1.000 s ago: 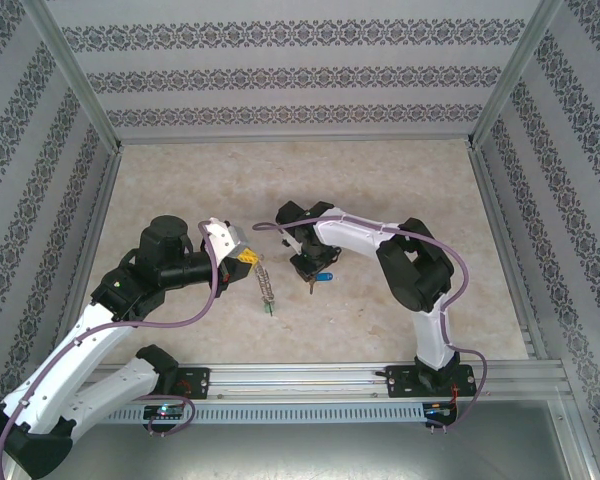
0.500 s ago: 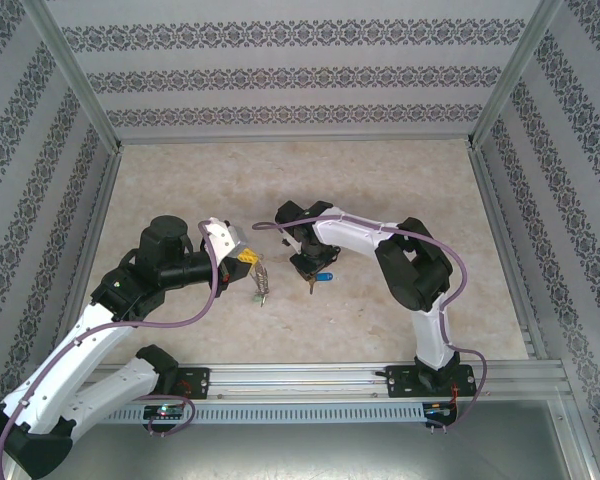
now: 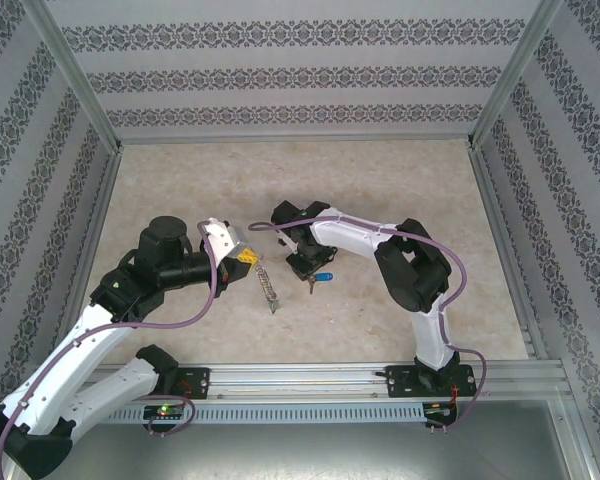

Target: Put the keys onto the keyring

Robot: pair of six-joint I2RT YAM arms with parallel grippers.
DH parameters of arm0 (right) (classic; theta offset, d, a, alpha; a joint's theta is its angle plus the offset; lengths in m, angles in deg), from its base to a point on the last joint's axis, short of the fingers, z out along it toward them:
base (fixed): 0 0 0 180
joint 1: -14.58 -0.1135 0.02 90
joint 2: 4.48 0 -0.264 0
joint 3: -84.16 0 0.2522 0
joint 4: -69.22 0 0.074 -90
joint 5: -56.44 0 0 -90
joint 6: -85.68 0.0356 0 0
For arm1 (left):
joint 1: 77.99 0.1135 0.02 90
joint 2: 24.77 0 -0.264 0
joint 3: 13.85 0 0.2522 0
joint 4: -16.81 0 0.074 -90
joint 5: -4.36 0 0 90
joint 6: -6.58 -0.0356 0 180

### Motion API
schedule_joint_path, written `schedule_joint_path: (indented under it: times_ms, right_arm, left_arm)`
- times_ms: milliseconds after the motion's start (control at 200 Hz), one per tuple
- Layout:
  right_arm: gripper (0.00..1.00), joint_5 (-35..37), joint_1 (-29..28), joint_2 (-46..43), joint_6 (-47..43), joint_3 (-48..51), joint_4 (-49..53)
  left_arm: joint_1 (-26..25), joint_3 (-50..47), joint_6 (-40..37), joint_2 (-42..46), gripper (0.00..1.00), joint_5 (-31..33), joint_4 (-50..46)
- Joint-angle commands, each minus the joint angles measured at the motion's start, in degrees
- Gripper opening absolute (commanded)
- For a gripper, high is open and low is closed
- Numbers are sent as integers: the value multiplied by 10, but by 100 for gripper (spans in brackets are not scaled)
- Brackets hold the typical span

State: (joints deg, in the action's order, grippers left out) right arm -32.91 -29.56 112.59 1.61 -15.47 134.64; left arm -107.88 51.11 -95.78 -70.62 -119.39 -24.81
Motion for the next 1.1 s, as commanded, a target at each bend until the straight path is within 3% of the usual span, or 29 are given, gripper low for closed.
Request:
schedule_joint_path:
  times_ms: [0, 415, 874, 1094]
  right_arm:
    - [34, 13, -5, 15, 9, -10, 15]
    - [31, 33, -3, 25, 4, -4, 21]
    - [13, 38, 1, 12, 2, 13, 19]
    - [10, 41, 1, -9, 2, 17, 17]
  left_arm:
    - [5, -3, -5, 13, 0, 4, -3]
    - [6, 0, -7, 14, 0, 5, -4]
    - [6, 1, -6, 14, 0, 3, -3]
    - [6, 5, -6, 12, 0, 0, -2]
